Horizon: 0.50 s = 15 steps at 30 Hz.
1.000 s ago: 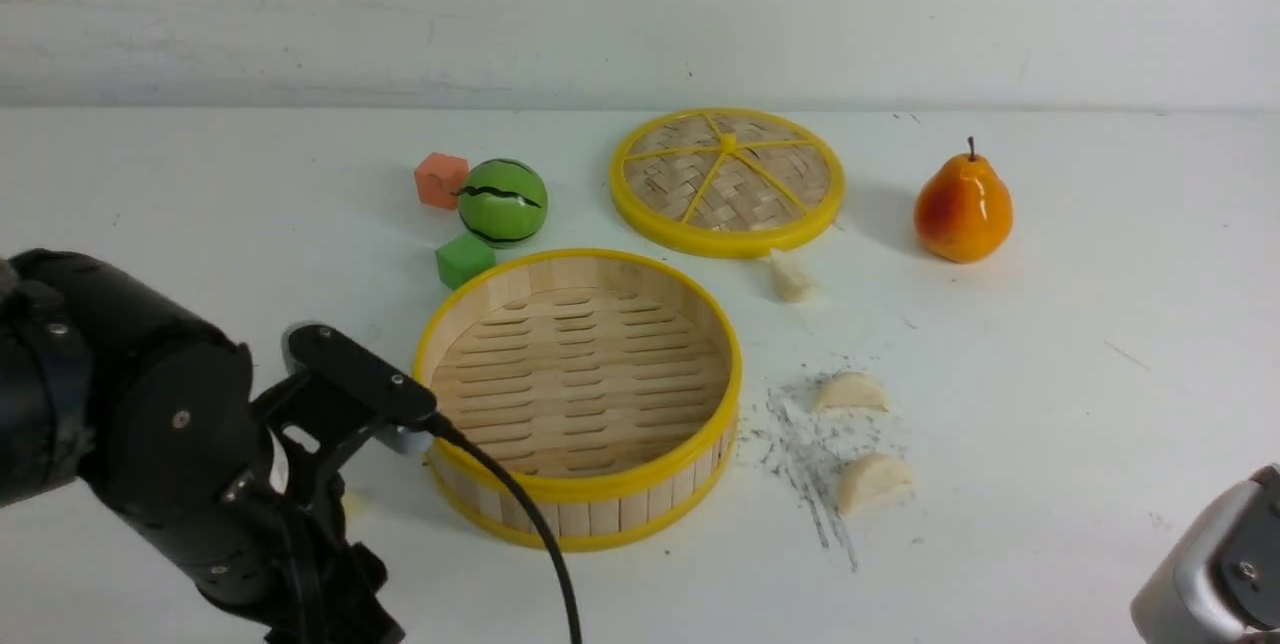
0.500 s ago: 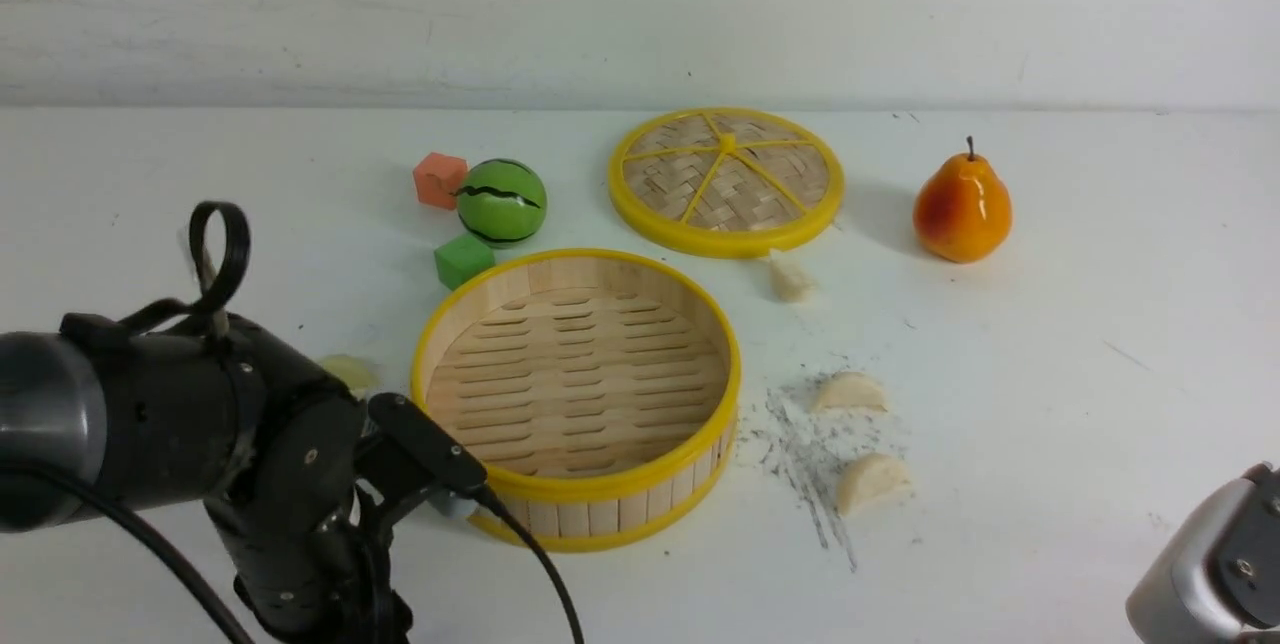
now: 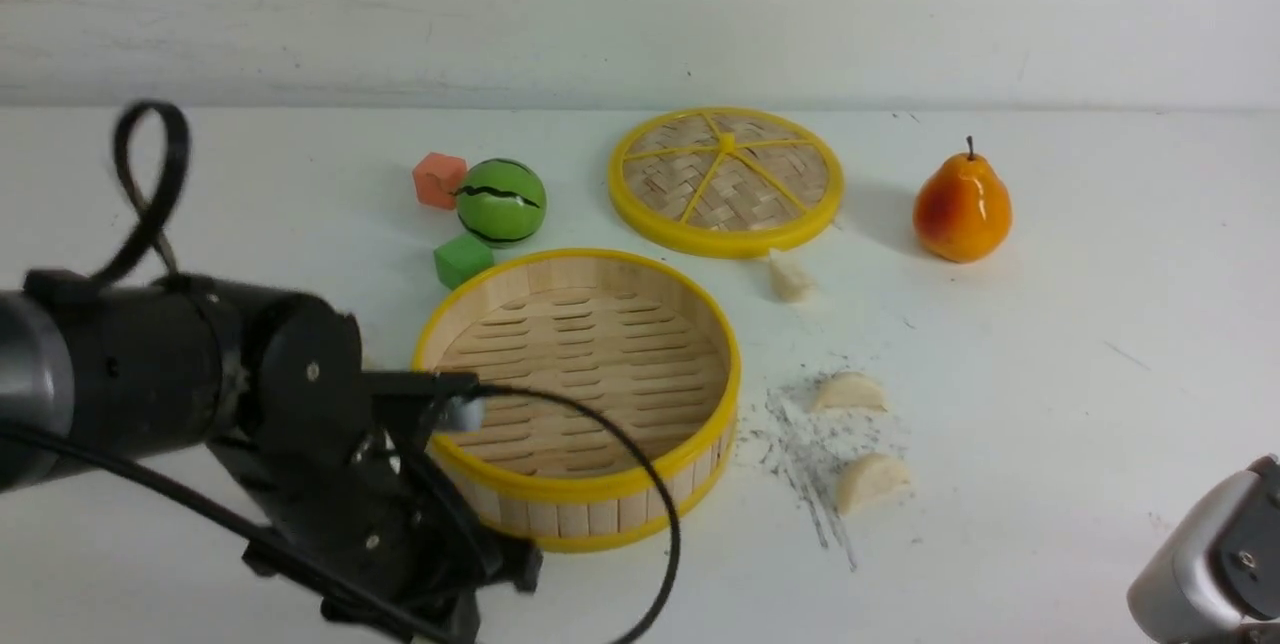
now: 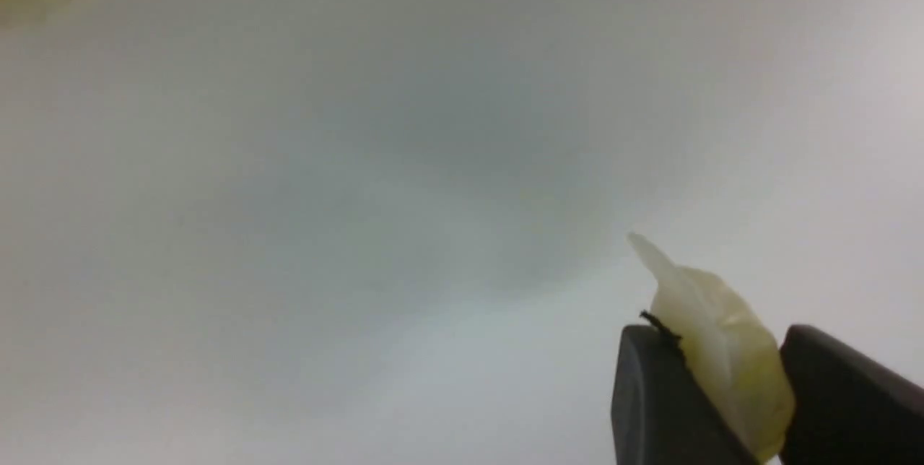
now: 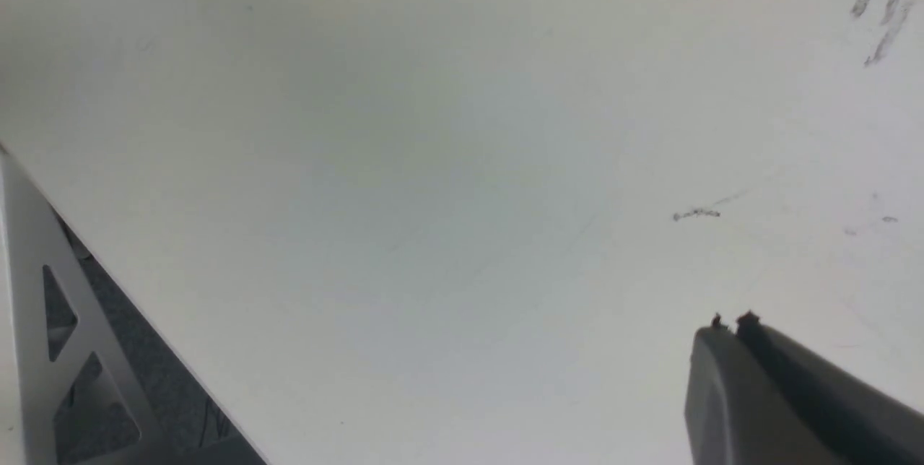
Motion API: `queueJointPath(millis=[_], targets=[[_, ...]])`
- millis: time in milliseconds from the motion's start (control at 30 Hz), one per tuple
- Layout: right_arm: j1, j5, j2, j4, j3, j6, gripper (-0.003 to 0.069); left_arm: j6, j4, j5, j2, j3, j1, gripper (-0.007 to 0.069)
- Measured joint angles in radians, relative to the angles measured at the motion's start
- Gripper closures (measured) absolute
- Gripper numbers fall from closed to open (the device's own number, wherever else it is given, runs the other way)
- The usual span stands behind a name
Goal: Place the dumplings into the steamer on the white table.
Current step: 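Place the dumpling into the bamboo steamer basket with the left gripper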
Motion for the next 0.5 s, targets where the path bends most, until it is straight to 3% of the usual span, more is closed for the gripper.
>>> queueJointPath(millis=[233,367,500], targets=[[0.000,-0.007,0.000,0.001,0.000,0.000,0.0648,-0.024,0.054,0.024,0.025,-0.315,0.000,0.0429],[0.001,-0.010,0.000,0.001,0.000,0.000,0.0645,-0.179,0.201,0.031,0.218,-0.546,0.002,0.0429],[0.001,-0.010,0.000,-0.003,0.000,0.000,0.0640,-0.296,0.261,0.046,0.389,-0.684,0.022,0.0429]])
